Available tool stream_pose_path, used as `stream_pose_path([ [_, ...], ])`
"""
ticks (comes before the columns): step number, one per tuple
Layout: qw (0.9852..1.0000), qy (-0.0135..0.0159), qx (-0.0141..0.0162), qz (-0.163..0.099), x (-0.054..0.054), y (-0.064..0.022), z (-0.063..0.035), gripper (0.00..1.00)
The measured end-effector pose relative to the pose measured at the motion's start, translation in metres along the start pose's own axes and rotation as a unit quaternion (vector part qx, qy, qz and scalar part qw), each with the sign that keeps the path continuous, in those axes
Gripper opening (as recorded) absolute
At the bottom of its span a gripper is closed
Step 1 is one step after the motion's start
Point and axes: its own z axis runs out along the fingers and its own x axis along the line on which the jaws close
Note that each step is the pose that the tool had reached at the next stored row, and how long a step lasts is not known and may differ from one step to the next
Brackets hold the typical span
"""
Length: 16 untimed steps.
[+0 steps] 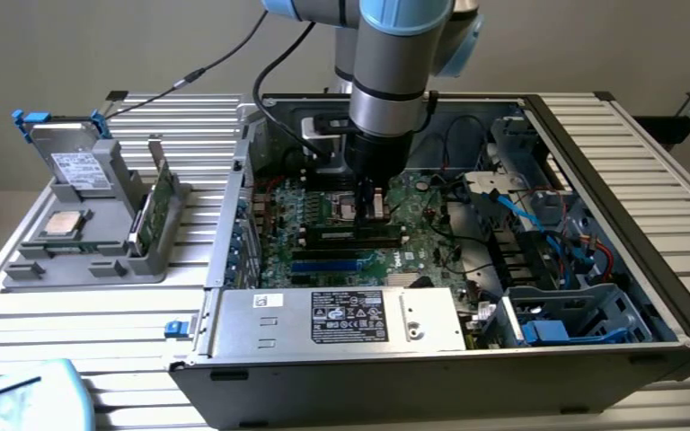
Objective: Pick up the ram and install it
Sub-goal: 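Insert the ram into the slot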
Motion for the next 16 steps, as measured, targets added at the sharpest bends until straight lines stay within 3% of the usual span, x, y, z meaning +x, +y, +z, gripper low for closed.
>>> stream_pose_path([
  [16, 1.0000, 0.0000, -0.0003, 0.000, 0.0044, 0.0004, -0.0034, 0.14],
])
